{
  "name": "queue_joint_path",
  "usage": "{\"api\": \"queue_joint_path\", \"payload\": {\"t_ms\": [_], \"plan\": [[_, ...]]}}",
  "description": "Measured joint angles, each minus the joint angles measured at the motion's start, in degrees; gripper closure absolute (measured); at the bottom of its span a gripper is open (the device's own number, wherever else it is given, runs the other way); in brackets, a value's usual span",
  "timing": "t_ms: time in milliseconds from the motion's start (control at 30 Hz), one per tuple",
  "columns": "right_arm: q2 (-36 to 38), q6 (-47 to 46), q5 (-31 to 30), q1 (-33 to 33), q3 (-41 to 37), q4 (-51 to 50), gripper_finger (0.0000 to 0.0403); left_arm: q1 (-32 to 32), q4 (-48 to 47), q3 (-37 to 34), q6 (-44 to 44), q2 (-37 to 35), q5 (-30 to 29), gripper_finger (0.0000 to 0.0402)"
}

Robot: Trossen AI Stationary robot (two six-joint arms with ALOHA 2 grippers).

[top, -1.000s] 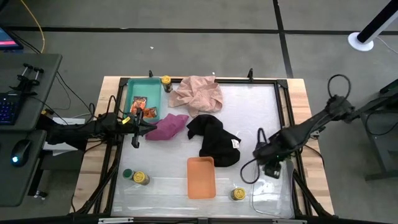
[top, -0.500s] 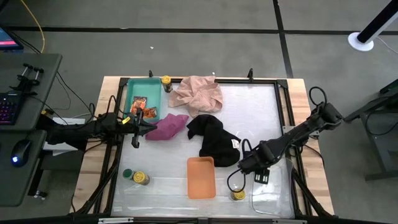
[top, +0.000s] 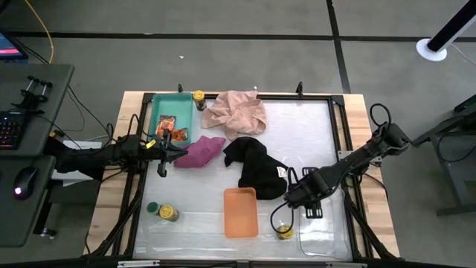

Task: Sort spices by type
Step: Put the top green seasoning bottle into the transparent bin

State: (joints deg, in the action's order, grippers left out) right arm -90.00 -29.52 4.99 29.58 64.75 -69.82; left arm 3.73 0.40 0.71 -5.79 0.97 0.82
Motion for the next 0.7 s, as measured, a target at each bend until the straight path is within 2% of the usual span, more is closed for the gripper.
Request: {"api": "queue_joint_path", "payload": {"t_ms": [200,367,433,700], "plan": [[0.0,-0.4,0.0,0.2,0.0,0.0,0.0211,0.0,0.0,0.0,0.0,0.0,0.0,0.0401],[0.0,-3.1,0.4,0.2,0.0,0.0,0.0114,0.0,0.0,0.0,0.0,0.0,0.0,0.0401],[0.0,-3.7,1.2,0.2,0.0,0.0,0.0088,0.0,0.0,0.0,0.0,0.0,0.0,0.0401],[0.4,-5.4,3.8,0.2,0.0,-0.7,0.0071,0.0,0.0,0.0,0.0,0.0,0.0,0.0401]]}}
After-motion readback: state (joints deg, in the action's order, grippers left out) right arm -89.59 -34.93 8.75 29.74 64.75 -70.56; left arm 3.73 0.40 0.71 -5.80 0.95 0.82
